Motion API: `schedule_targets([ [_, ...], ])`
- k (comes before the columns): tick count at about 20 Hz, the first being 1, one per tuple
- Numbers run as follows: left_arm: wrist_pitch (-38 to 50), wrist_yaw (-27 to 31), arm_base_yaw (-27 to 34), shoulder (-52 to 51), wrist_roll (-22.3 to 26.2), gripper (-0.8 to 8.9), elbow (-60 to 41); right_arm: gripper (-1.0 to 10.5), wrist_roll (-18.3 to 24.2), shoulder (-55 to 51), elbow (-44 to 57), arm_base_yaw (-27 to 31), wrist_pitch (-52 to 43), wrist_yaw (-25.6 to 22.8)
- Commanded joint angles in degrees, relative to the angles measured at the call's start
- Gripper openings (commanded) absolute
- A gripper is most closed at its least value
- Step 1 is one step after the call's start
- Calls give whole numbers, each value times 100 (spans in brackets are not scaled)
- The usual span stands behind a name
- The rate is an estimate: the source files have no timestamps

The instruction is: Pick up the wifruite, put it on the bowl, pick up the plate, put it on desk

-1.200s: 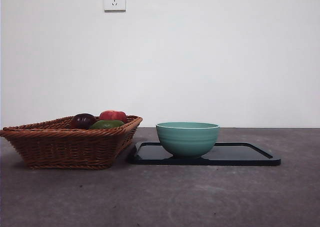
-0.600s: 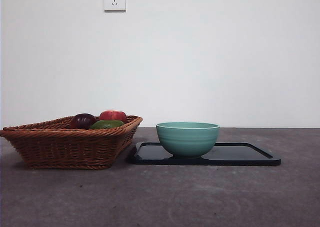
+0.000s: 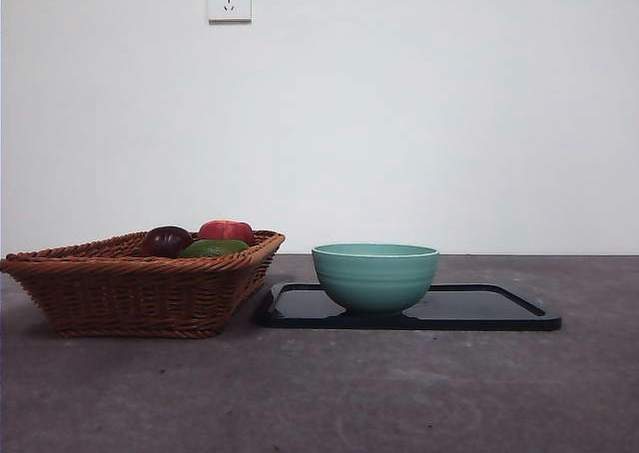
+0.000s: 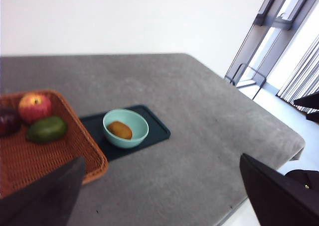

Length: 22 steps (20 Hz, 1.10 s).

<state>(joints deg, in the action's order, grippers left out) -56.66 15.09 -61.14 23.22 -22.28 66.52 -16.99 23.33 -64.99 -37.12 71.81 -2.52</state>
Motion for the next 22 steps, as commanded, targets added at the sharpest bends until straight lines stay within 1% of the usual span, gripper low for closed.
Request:
schedule_targets([
  [1,273,15,-57,476,-254,500,70,588,-83,11,-46,-52,-131,15],
  [5,999,13,-57,1410,-446,500,72,588,-83,11,-46,-52,-153,15],
  [8,1432,11,-57,2135,-442,500,83,588,-83,11,-46,-52,-153,17],
  [10,1554,-17,-57,2647,-437,500,157,588,-83,11,-46,-52,-151,17],
  [13,1572,-92,-24,3425,-437,500,382,588,-81,11,-46,-52,-153,15],
  [15,1556,-249,59,3963,-439,500,629,588,-79,11,-46,-52,-153,15],
  [19,1497,-780,310,4986,-433,499,1300,588,-81,11,-46,-52,-153,13],
  [22,1113,-1123,525,5716,-389,499,1930,588,-79,11,-46,-52,-153,13],
])
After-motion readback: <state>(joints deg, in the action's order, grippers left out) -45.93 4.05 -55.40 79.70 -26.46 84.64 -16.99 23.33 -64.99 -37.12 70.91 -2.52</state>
